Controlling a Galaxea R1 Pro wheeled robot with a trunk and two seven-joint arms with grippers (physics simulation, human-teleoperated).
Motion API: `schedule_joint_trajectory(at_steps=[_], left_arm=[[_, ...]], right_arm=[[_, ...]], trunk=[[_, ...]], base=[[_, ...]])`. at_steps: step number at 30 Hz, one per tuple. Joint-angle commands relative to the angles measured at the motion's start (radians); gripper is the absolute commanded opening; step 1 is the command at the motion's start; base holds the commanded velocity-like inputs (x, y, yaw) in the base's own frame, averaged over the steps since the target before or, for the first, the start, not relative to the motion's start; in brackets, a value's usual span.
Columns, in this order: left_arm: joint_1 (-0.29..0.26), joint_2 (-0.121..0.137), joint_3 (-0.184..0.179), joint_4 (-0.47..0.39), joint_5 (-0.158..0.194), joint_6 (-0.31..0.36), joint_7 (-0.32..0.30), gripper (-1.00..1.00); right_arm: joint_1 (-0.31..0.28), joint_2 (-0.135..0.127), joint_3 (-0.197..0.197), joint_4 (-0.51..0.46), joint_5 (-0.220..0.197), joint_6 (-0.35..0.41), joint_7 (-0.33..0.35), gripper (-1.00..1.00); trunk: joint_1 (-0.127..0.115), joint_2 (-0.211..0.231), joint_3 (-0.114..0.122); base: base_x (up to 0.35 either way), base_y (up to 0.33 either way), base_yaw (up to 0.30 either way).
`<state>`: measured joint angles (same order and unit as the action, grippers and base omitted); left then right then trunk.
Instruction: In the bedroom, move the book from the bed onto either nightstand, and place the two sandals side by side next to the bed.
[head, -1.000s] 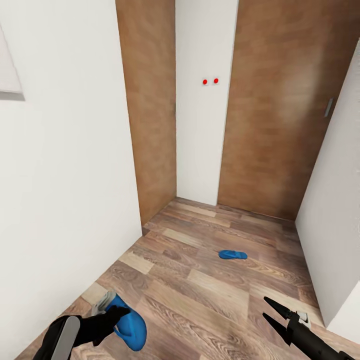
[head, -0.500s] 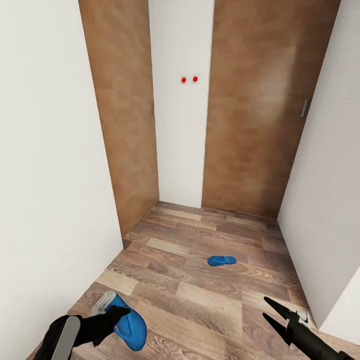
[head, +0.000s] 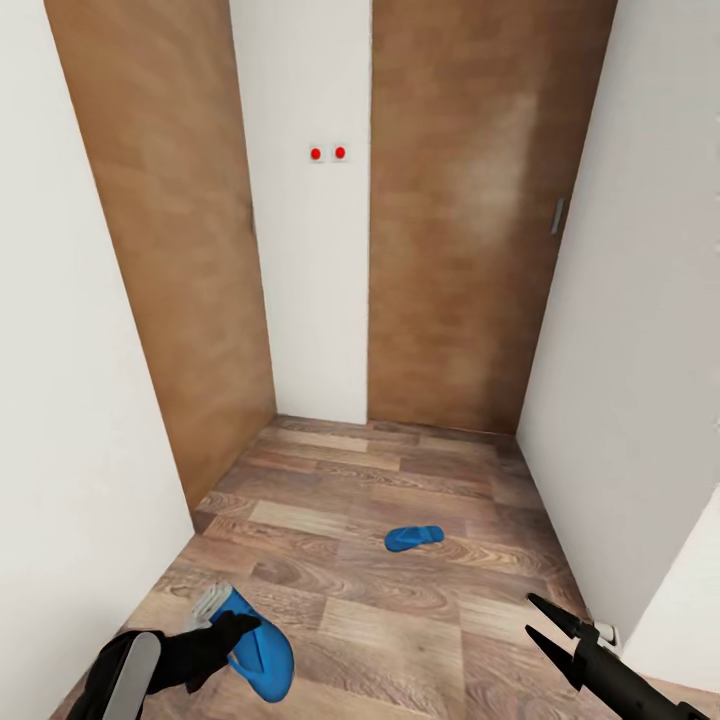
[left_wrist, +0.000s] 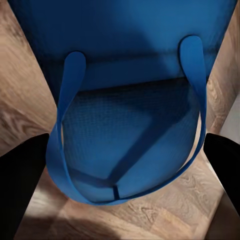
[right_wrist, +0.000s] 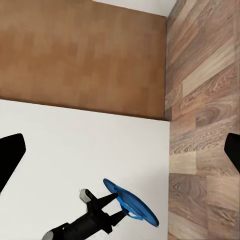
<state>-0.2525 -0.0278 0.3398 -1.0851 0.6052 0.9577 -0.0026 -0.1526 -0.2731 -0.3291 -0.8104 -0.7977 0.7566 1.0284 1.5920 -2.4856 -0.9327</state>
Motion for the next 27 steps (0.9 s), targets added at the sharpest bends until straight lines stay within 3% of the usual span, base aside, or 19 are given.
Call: schedule_joint_trajectory(at_steps=[1, 27], left_arm=[[-0.001, -0.001, 0.004, -0.001, 0.004, 0.006, 0.0, -1.0], [-0.001, 0.0, 0.004, -0.001, 0.004, 0.006, 0.0, -1.0]], right_arm=[[-0.001, 0.0, 0.0, 0.0, -0.003, 0.006, 0.001, 1.0], [0.0, 0.0, -0.001, 0.0, -0.004, 0.005, 0.003, 1.0]], trunk=[[0.0, 0.0, -0.001], [0.0, 0.0, -0.001]], base=[[0.292, 0.072, -0.264], [0.292, 0.165, -0.257]])
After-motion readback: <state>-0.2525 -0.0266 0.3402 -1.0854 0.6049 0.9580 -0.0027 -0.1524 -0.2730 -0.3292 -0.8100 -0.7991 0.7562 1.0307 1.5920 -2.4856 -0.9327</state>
